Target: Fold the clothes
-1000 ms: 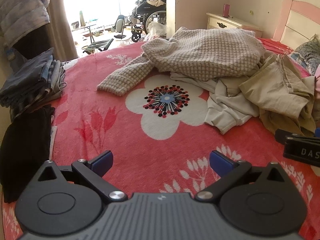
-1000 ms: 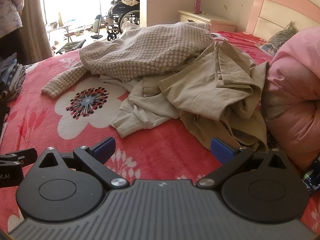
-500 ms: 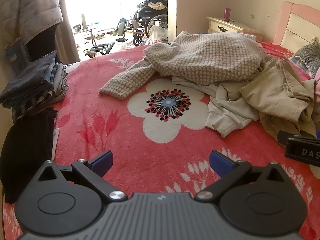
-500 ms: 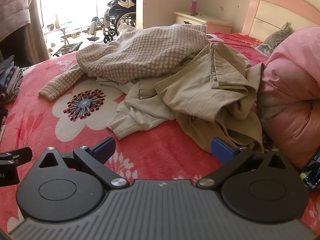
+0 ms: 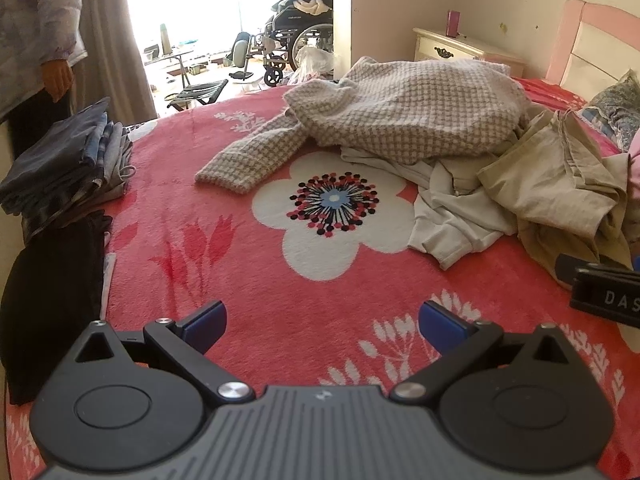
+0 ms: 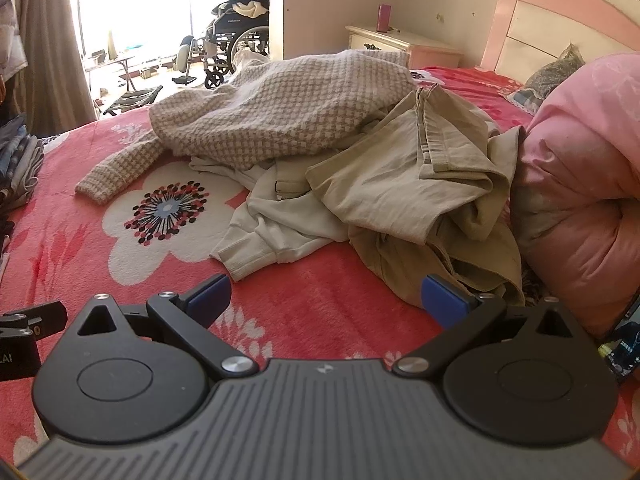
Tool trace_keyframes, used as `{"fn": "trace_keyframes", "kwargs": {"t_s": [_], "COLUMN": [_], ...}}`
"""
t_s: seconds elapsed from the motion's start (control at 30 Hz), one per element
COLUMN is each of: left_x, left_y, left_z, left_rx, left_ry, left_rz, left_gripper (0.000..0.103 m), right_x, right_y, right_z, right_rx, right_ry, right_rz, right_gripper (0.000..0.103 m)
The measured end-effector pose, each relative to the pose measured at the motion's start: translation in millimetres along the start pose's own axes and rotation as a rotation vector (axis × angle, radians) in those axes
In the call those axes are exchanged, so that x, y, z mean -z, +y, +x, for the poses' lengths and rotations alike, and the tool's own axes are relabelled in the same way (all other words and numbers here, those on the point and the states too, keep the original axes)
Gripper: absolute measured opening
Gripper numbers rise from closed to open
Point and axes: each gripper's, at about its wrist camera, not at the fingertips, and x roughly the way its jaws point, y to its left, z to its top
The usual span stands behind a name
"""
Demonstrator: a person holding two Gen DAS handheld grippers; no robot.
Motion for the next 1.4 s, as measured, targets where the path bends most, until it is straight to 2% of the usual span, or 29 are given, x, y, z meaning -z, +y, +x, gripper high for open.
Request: {"fn": "trace_keyframes", "kwargs": {"t_s": [0.5, 0.77, 0.97, 1.07, 1.23, 1.4], "left_x": [0.3, -3.0, -19.7, -31.1, -40.9, -44.1], "left_y": [1.1, 2.9, 3.7, 6.2, 2.3, -9.7], "left_z": [3.5, 16.5, 42.9, 57.3, 82.5, 104.5], "left_rx": [-0.014, -0.012, -0.019, -0.014, 0.035, 0.117], "left_ry": [0.0, -0.029, -0.095, -0.131, -0.142, -0.131], "left_rz": [-0.004, 0.011, 0.065, 0.073, 0.084, 0.11], "left_gripper": [0.103, 0.103, 0.103, 0.103, 0.103, 0.103], "right_x": [1.5, 1.0, -3.6, -7.2, -14.7, -32.4], "right_y": [1.3, 2.7, 2.6, 0.5, -7.0, -35.2], "right_z": [0.5, 3.6, 8.8, 17.9, 37.3, 61.4], "right_rx": [-0.001, -0.005, -0.095, -0.108, -0.103, -0.031], "right_ry": [0.0, -0.034, -0.133, -0.186, -0.232, -0.295], "right_rz": [0.0, -0.02, -0.088, -0.159, -0.257, -0.26], "right_gripper": [0.102, 0.102, 0.102, 0.102, 0.102, 0.102]}}
